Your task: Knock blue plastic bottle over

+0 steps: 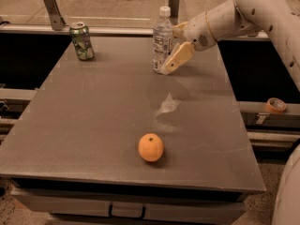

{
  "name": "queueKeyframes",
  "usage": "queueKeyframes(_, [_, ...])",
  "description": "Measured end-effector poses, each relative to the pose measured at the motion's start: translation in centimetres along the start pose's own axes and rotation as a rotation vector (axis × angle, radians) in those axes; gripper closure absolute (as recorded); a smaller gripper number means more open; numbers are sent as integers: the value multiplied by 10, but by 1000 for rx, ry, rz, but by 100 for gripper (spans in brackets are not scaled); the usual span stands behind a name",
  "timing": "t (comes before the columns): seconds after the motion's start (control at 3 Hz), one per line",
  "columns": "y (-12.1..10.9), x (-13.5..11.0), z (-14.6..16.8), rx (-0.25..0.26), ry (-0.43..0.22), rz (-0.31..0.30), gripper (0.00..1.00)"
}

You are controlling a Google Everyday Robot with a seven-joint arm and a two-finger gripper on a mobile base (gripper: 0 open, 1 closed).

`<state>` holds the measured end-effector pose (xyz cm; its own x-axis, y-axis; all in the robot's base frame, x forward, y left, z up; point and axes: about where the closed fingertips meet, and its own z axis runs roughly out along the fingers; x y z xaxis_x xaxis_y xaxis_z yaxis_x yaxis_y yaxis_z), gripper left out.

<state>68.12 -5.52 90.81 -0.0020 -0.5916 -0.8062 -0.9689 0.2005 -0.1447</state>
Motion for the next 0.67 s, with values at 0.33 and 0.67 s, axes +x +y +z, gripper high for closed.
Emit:
queueKeyframes(0.33, [26, -19, 12, -91, -69, -2, 0])
queueKeyframes(0.67, [54, -45, 19, -176, -132, -34, 0])
